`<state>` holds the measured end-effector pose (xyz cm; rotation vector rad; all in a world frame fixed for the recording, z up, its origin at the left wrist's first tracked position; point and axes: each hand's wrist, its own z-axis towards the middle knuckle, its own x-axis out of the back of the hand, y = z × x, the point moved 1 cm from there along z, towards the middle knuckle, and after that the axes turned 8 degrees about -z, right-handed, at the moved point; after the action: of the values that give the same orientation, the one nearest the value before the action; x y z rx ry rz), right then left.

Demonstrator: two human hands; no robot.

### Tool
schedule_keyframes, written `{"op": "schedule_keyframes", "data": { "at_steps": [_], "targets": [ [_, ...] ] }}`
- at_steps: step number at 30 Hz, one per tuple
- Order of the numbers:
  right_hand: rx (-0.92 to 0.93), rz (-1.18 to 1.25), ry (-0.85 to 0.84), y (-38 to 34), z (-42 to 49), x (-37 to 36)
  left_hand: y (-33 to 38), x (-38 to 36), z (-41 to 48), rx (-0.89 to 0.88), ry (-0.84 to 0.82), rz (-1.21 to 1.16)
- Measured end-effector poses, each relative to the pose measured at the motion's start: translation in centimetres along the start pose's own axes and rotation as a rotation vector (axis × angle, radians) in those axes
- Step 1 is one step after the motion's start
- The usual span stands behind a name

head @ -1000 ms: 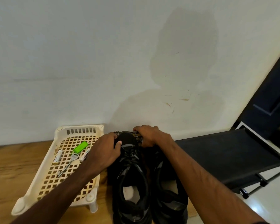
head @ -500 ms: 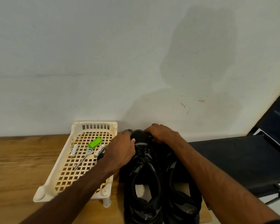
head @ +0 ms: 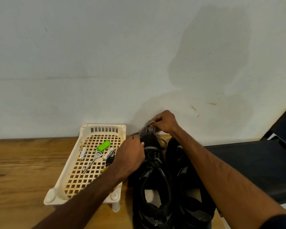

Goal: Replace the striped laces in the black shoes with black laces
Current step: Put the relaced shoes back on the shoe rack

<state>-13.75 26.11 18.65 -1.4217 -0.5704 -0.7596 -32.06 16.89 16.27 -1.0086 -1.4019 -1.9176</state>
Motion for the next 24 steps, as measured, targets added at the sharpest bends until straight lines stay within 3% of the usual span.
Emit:
{"op": "schedule_keyframes", "data": {
  "at_steps": [5, 10, 13, 17, 20, 24],
  "targets": [
    [-0.074, 0.827, 0.053, -2.1, -1.0, 2.8, 0.1, 0.2, -0.1, 0.009, 0.001, -0.023],
    [0.055, 1.138, 0.028, -6.4, -2.3, 7.7, -0.1, 0.5, -0.1, 0.012, 0.114, -0.186],
    [0.143, 1.057, 0.008, -8.2, -3.8, 9.7, -0.4, 1.1, 1.0, -0.002, 0.156, -0.178],
    [0.164, 0.652, 0.058, -7.4, -6.9, 9.0, -1.2, 1.5, 3.2, -0.044, -0.017, 0.139],
    [0.073, 0.608, 0.083, -5.4, -9.6, 7.1, -1.2, 1.2, 4.5, -0.065, -0.118, 0.404],
    [-0.039, 0.611, 0.085, -3.3, -11.2, 5.9, -1.6, 0.0, 5.9, -0.124, -0.235, 0.553]
  ]
}}
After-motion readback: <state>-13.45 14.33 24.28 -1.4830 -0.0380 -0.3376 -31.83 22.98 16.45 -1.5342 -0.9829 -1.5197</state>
